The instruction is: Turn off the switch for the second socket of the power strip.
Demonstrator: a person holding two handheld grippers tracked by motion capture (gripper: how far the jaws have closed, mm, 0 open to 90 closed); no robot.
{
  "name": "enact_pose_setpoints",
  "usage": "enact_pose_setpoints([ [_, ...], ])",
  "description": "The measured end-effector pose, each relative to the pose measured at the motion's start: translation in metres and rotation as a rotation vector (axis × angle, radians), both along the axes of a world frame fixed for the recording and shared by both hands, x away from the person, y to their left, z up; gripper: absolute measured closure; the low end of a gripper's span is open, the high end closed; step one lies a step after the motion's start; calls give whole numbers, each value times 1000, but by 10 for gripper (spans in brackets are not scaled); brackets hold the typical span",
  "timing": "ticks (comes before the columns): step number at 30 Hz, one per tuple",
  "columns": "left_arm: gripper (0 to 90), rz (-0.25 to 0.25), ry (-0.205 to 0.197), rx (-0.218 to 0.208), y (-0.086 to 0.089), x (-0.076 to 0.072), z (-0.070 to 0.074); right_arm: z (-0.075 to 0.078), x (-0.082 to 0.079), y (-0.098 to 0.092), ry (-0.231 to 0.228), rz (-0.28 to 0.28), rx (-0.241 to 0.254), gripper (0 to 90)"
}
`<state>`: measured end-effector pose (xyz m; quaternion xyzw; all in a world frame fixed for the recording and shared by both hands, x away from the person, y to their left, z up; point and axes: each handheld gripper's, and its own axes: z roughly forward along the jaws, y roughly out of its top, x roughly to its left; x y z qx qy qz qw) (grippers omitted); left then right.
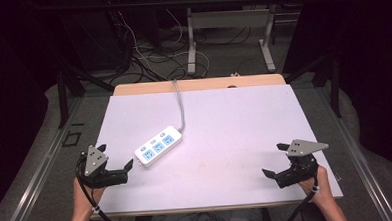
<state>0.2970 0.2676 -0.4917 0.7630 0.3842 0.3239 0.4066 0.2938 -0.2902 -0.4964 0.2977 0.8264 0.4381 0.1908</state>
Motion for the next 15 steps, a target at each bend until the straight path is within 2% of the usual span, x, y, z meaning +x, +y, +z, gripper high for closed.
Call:
enact_pose_setpoints([
  [5, 0, 4, 0, 6, -5, 6, 0, 0, 1, -1, -2, 4, -2, 0],
  [7, 0, -4, 12, 5, -7, 9, -1, 0, 1, -1, -2, 5, -3, 0],
  [9, 0, -9, 10, 21, -9, 11, -2, -1, 1, -1, -1, 5, -2, 0],
  [12, 0, -8, 27, 12, -11, 15, -3, -1, 1, -1, 4, 2, -2, 0],
  [13, 0, -8, 16, 20, -10, 17, -2, -1, 1, -1, 4, 2, -2, 0],
  [15, 0, -6, 22, 5, -12, 20, -2, -1, 2, -1, -4, 5, -3, 0],
])
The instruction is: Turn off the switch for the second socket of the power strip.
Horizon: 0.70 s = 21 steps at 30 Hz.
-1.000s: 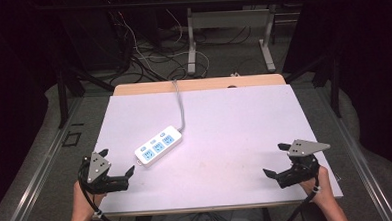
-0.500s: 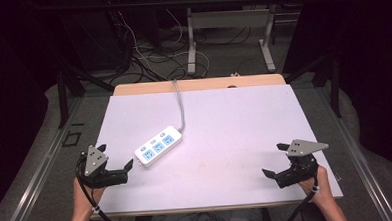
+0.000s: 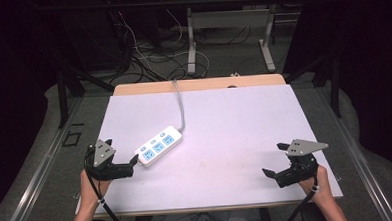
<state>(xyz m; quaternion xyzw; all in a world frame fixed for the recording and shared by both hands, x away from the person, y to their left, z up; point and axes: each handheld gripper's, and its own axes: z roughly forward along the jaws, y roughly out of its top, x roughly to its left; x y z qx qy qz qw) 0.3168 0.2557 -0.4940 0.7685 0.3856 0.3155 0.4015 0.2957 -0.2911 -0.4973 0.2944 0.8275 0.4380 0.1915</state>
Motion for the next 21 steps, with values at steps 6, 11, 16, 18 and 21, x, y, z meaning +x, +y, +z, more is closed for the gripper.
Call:
enact_pose_setpoints([
  [6, 0, -7, 3, 14, -3, 11, 2, 0, 0, 0, -3, -4, -1, 0],
  [11, 0, -7, 3, 22, -7, 22, 1, -1, 0, 1, -5, -8, -10, 0],
  [16, 0, -19, 20, 34, -11, 32, -1, -1, 1, 1, 1, 4, -18, 0],
  [18, 0, -24, 27, 29, -14, 35, -2, -1, 0, 1, 5, 13, -29, 0],
  [21, 0, -21, 27, 31, -13, 40, -3, -1, 1, 1, 5, 17, -32, 0],
])
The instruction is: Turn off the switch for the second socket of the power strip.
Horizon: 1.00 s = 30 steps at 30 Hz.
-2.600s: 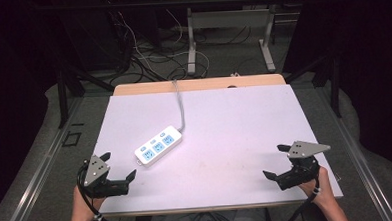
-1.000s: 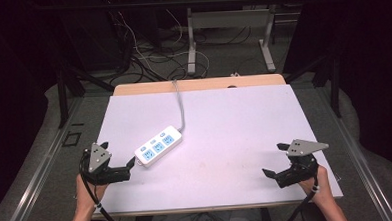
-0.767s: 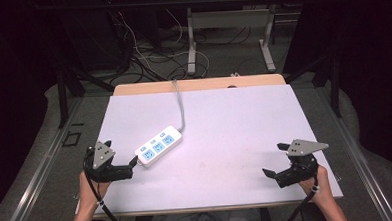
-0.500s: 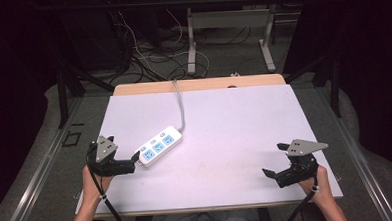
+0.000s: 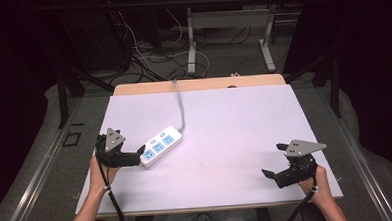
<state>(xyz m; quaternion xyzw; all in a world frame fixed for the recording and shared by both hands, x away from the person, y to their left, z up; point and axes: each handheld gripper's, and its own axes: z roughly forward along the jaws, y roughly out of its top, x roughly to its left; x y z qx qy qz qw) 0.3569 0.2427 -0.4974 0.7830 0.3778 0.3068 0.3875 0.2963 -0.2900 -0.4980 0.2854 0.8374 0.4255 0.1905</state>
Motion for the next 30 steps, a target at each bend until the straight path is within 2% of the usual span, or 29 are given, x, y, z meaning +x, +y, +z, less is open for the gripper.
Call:
enact_pose_setpoints([
  [1, 0, -1, 7, 3, 0, 1, 0, 0, 0, 1, -6, -7, 5, 0],
  [2, 0, 2, 12, -14, -1, 3, -1, 0, 0, 1, -1, -14, 2, 0],
  [7, 0, -7, 21, 1, -3, 8, -2, -1, 1, 2, -4, -14, 3, 0],
  [8, 0, -6, 25, -15, -4, 9, -3, -1, 1, 2, -3, -12, -3, 0],
  [9, 0, -10, 22, 2, -4, 11, -3, -2, 1, 2, -1, -12, 0, 0],
  [10, 0, -13, 31, -6, -5, 12, -4, -2, 1, 2, -5, -12, 2, 0],
  [13, 0, -17, 41, 7, -6, 16, -6, -1, 1, 2, -14, -13, -4, 0],
  [15, 0, -15, 54, -7, -8, 18, -8, -1, 0, 3, -8, -20, -2, 0],
  [16, 0, -18, 40, 5, -8, 19, -8, -1, 0, 3, -5, -24, 6, 0],
  [17, 0, -28, 53, -4, -9, 20, -8, -2, 0, 3, -3, -22, 11, 0],
  [18, 0, -23, 40, 3, -9, 21, -8, -2, 1, 2, -2, -23, 4, 0],
  [20, 0, -24, 48, 11, -9, 23, -9, -2, 2, 2, 2, -9, 1, 0],
  [22, 0, -25, 55, 1, -11, 25, -10, -2, 2, 2, 2, -12, 0, 0],
  [26, 0, -30, 46, 6, -13, 30, -11, -2, 2, 3, 2, -10, -6, 0],
  [30, 0, -37, 59, 4, -18, 33, -12, -3, 3, 5, 3, -9, -18, 1],
])
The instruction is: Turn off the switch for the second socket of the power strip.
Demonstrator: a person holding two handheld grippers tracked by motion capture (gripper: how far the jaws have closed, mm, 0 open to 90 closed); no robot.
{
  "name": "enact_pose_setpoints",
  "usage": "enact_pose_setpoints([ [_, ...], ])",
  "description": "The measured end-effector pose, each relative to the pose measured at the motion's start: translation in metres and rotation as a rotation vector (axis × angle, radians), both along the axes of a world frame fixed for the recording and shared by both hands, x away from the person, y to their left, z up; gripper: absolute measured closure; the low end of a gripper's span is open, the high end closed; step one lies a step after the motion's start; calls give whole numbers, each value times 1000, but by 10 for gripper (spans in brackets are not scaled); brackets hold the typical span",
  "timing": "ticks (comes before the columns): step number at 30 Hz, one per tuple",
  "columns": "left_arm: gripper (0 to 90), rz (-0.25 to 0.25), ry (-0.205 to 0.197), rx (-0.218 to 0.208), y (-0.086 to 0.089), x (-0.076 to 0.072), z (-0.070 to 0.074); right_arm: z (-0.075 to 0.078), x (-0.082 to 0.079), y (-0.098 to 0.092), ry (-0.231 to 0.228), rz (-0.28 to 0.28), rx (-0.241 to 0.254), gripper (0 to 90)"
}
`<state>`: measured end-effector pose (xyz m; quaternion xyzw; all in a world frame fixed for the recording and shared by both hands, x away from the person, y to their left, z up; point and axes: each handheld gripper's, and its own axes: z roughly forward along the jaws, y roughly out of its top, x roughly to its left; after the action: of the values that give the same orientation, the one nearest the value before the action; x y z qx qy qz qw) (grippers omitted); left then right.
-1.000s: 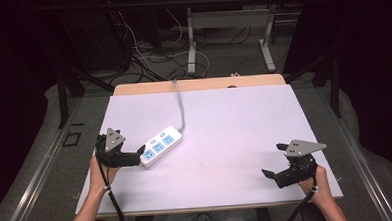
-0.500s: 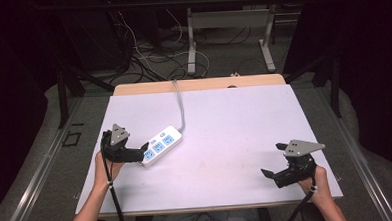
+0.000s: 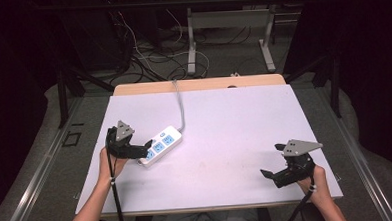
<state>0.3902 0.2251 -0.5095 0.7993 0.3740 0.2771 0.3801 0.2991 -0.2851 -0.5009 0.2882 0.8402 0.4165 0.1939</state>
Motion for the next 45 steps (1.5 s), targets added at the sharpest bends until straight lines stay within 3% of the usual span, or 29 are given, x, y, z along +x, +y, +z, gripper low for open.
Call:
enact_pose_setpoints([
  [1, 0, -4, -4, 23, 0, 2, 0, 0, 0, 0, 3, 4, -1, 1],
  [5, 0, -4, 10, 9, -4, 7, -3, -1, 1, 0, 3, 8, -7, 3],
  [12, 0, -12, 27, 28, -6, 11, -4, 0, 1, 0, 3, 9, -11, 4],
  [17, 0, -13, 40, -1, -8, 15, -6, -1, 2, 0, 7, 8, -14, 4],
  [23, 0, -31, 68, 11, -10, 20, -7, -1, 1, 0, 4, 4, -11, 4],
  [26, 5, -11, 77, 11, -11, 22, -8, -1, 1, 0, 14, 3, -12, 5],
  [31, 158, -6, 105, 4, -10, 23, -10, -1, 2, -1, 13, 7, -15, 5],
  [36, 229, -6, 117, -7, -8, 23, -10, -1, 2, 0, 8, 6, -19, 5],
  [44, 513, -17, 97, -62, -5, 22, -11, -2, 2, 1, 16, -2, -20, 9],
  [45, 513, -18, 93, -62, -5, 22, -11, -2, 2, 1, 16, -2, -20, 9],
])
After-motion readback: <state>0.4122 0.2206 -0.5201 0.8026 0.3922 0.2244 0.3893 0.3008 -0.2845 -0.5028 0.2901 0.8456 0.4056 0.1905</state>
